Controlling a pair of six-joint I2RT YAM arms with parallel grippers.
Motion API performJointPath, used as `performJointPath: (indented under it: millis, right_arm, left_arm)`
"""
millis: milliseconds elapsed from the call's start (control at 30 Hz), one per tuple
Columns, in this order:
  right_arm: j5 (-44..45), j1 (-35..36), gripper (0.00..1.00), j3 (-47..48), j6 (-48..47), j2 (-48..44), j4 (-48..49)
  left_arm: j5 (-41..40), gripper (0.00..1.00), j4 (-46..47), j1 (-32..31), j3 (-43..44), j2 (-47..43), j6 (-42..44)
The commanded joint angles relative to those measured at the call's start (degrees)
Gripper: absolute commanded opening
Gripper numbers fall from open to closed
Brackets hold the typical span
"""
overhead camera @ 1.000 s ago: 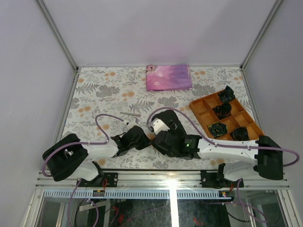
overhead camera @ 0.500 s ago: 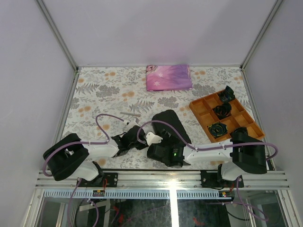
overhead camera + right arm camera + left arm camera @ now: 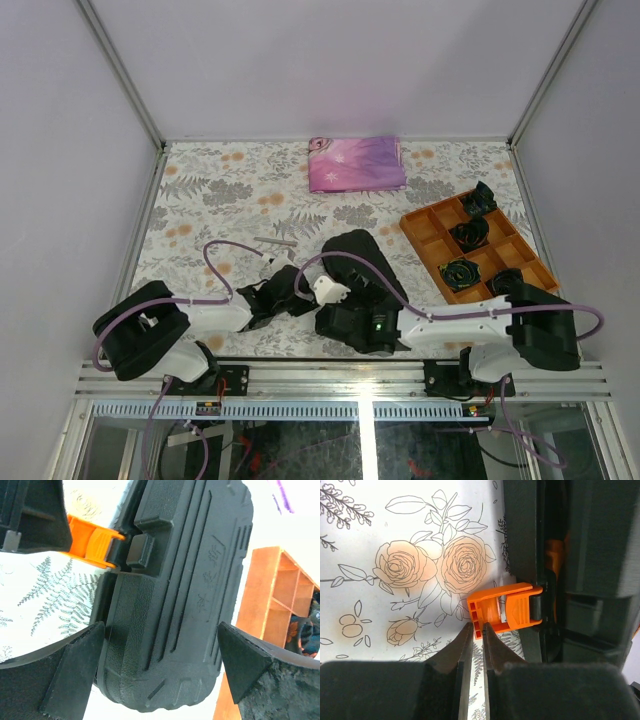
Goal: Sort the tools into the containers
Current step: Open the storage box at the center of the board.
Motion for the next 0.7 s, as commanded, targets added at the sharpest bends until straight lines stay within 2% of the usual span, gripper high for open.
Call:
performJointPath:
  millis: [0, 167, 433, 667]
  right_arm:
    - [8.33, -0.96, 0.98, 1.73, -0.67, -6.47, -6.37]
    - [6.63, -3.76, 0.97, 0.83, -0.75, -13.58, -7.72]
    - [3.37, -13.46, 0.92, -1.89, 1.42, -23.95, -8.95]
    - [2.97, -19.99, 0.8, -0.93, 9.47, -25.65, -12.56]
  left_arm:
    - [-4.17, 0.03, -17.5, 0.55, -4.43, 4.01, 3.89]
    - [-4.29, 0.03, -17.68, 0.77, -4.42, 3.59, 3.99]
    - [-4.33, 0.02, -18.17, 0.95, -4.59, 3.32, 4.08]
    - [-4.96, 0.02, -20.19, 2.0, -5.32, 0.73, 3.12]
